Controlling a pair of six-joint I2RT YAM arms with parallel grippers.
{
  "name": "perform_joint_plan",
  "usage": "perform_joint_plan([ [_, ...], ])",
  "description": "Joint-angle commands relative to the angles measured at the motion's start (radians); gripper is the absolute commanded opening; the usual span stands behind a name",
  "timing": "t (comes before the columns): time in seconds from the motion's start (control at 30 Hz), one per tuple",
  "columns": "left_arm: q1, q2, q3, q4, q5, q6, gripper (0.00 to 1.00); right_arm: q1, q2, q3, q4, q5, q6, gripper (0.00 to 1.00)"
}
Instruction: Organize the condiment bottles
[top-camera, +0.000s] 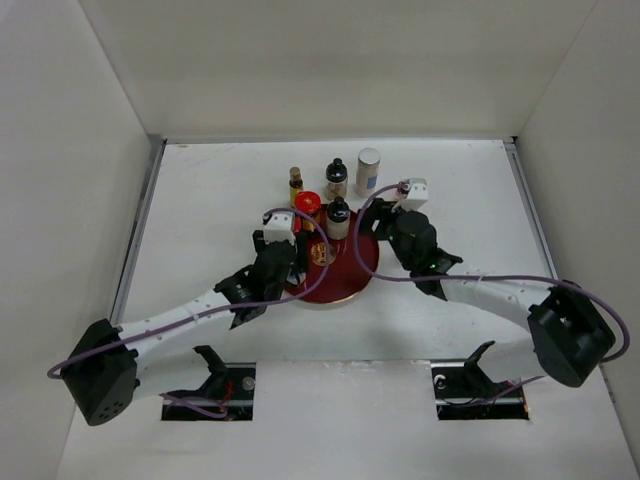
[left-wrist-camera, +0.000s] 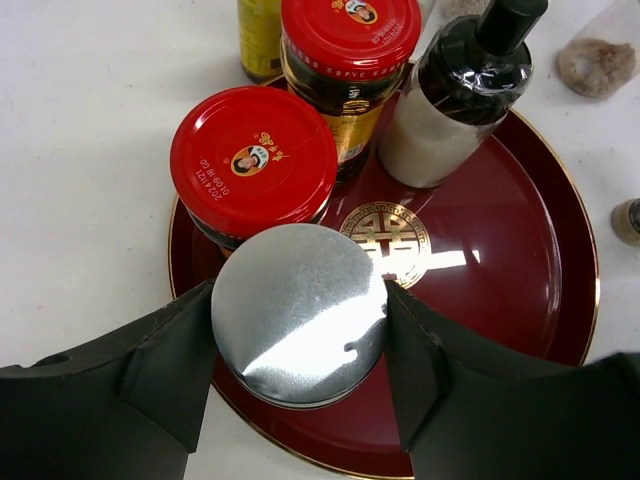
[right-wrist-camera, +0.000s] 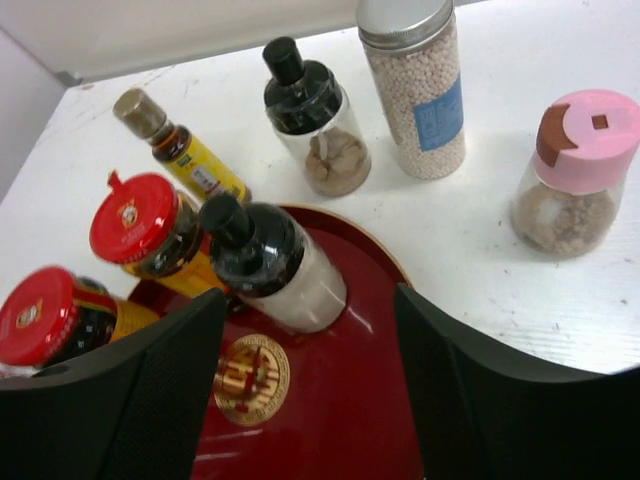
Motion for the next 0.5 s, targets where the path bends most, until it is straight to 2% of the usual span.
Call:
perform_joint_plan([
  [0.0,0.003,-0.038,-0.032,0.139,-0.008,0.009,0.55,-0.021,0.063,0.107,0.014,-0.01,0.007,0.73],
  [0.13,0.005,-0.079,-0.061,0.162,-0.007,0.03,0.77,-0.059,0.165,0.219,0.012,-0.009,-0.019,0.79],
  [0.27,0.01,-0.15,-0.093,0.224,0.001,0.058,0.92,-0.113,0.244,0.313,-0.006,-0.019,-0.049,0.82],
  [0.37,0.019,-0.2,-0.122,0.32,0.001,0.078,0.96,-0.149,0.307,0.392,-0.024,-0.042,-0.067,0.85],
  [0.47,0.039,-0.234,-0.148,0.44,0.003,0.089,0.97,-0.176,0.392,0.498,-0.084,-0.062,-0.09,0.86],
])
